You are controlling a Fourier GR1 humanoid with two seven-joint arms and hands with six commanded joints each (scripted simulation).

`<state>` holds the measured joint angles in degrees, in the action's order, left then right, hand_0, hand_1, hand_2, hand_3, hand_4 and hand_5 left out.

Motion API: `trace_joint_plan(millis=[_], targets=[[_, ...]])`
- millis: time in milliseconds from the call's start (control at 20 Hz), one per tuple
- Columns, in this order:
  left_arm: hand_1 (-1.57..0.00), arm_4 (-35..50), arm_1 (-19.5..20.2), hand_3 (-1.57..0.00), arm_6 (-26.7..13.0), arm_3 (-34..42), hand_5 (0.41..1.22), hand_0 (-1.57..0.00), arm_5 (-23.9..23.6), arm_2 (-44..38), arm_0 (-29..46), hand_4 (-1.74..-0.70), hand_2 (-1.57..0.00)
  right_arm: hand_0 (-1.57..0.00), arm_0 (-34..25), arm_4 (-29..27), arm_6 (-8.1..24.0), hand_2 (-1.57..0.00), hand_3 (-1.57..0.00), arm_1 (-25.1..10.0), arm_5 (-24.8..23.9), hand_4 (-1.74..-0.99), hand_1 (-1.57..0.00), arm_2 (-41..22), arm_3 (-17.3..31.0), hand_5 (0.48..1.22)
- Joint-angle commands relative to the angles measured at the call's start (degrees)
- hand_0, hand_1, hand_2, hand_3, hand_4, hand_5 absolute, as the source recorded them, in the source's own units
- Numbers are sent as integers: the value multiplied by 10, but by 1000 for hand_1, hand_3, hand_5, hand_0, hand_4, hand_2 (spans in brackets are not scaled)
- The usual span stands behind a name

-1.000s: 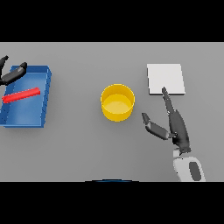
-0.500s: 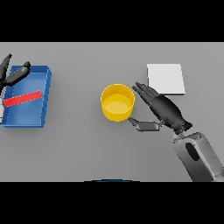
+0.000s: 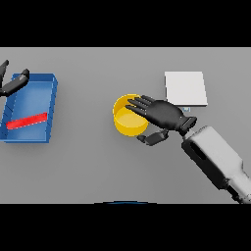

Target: Pick up the red beaker and tilt it to pour out 1 green nut into yellow bowl. Pick up the yellow bowl and place it on the metallic measuring scale.

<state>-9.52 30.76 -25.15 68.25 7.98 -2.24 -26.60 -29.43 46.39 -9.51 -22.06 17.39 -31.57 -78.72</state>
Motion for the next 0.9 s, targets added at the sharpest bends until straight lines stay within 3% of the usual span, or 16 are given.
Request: trace_joint_plan(millis=[0, 300, 400, 650, 850], targets=[[0, 2, -2, 0, 0, -3, 695, 0, 0, -1, -3, -808, 0, 1, -10, 3, -17, 1, 1, 0, 5, -1156, 1, -8, 17, 642], [1, -3, 1, 1, 0, -2, 700, 1, 0, 0, -1, -806, 1, 1, -63, 26, -30, 1, 1, 11, 57, -1162, 1, -53, 76, 667], [1, -2, 0, 1, 13, -4, 702, 1, 3, 1, 4, -805, 1, 1, -79, 33, -19, 1, 1, 25, 71, -1168, 1, -65, 93, 673], [1, -8, -1, 1, 10, -7, 704, 1, -1, 4, 3, -797, 1, 1, -107, 42, -22, 1, -8, 39, 84, -1186, 1, -79, 150, 684], [1, -7, 4, 1, 12, -13, 714, 1, 5, 1, 1, -789, 1, 1, -115, 42, -17, -37, -77, 50, 85, -1234, -15, -81, 172, 770]])
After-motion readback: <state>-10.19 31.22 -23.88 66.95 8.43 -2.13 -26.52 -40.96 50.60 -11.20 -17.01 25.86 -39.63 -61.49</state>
